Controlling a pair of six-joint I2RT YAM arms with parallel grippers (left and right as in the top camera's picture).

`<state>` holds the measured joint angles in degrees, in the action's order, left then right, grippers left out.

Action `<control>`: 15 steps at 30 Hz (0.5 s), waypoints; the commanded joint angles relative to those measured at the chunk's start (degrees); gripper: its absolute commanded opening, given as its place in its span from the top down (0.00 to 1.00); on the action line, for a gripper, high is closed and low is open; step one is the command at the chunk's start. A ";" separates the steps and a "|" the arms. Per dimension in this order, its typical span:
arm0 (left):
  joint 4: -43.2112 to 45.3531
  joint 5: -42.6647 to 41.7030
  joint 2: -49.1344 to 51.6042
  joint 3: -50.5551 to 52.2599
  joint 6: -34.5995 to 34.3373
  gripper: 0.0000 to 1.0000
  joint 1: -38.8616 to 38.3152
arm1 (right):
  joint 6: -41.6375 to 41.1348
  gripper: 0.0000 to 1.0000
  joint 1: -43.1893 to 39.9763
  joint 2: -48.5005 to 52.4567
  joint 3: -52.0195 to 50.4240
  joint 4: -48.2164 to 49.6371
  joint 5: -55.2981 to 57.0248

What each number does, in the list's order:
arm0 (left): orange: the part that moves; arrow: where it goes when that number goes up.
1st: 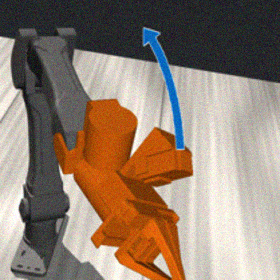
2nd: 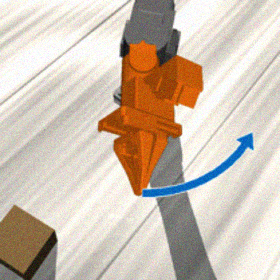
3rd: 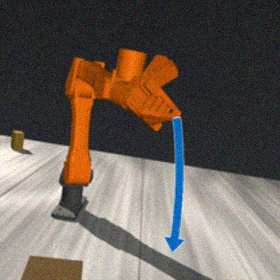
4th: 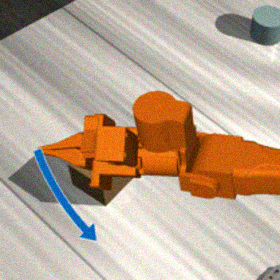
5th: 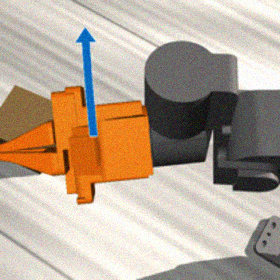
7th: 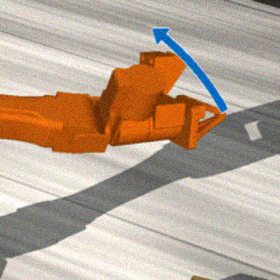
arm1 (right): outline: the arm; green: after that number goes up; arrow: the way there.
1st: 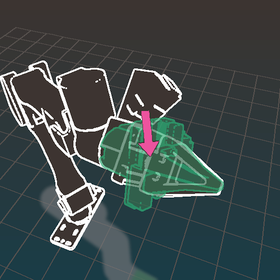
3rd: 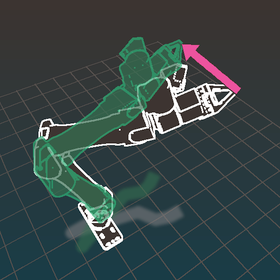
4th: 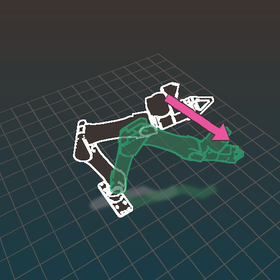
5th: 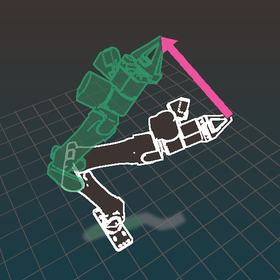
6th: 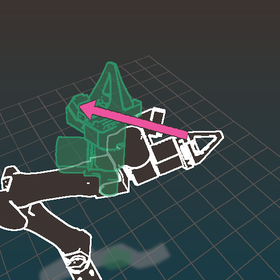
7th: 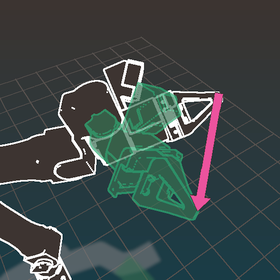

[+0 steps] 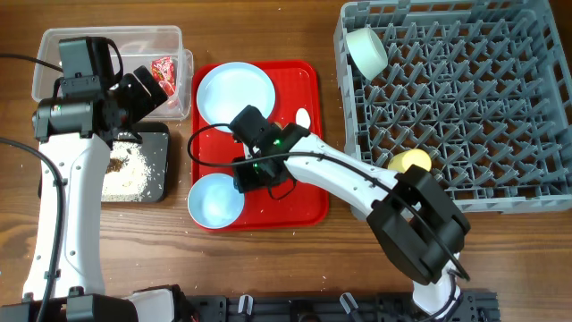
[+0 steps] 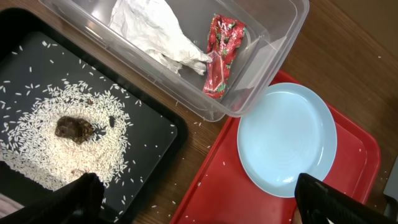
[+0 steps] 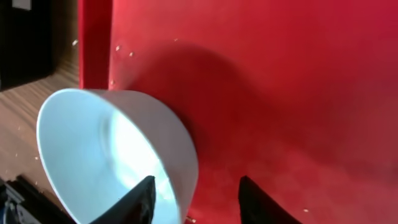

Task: Sort waste into correct bins and load items into the dishwasher rack
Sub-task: 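Carry the green bowl into the rack's back-left corner and release, then grasp the blue bowl with the right gripper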

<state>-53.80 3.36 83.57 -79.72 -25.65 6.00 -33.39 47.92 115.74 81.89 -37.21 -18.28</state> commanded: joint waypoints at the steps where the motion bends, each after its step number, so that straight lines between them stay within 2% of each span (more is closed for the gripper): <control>1: 0.13 0.17 -0.20 -0.55 -0.33 0.00 0.28 | -1.09 0.67 0.20 3.37 1.42 -1.01 1.33; 5: 0.13 0.17 -0.20 -0.55 -0.31 0.00 0.28 | -1.07 0.79 0.61 3.43 1.46 -0.98 1.38; 7: 0.13 0.17 -0.20 -0.55 -0.31 0.00 0.28 | -1.07 0.96 0.35 3.43 2.51 -2.19 1.42; 9: 0.13 0.17 -0.20 -0.55 -0.31 0.00 0.28 | -0.96 0.96 0.02 3.23 4.55 -4.57 1.99; 11: 0.13 0.17 -0.20 -0.55 -0.31 0.00 0.28 | 5.64 0.96 -1.20 0.26 7.45 -8.66 2.08; 12: 0.13 0.17 -0.20 -0.55 -0.33 0.00 0.28 | 6.34 0.96 -2.54 -2.38 8.70 -10.67 4.50; 15: 0.13 0.17 -0.20 -0.55 -0.33 0.00 0.28 | 6.25 0.96 -10.10 -13.75 9.84 -14.80 21.73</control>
<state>-53.80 3.36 83.57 -79.72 -25.65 6.00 -28.86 43.97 112.84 88.71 -50.74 -11.27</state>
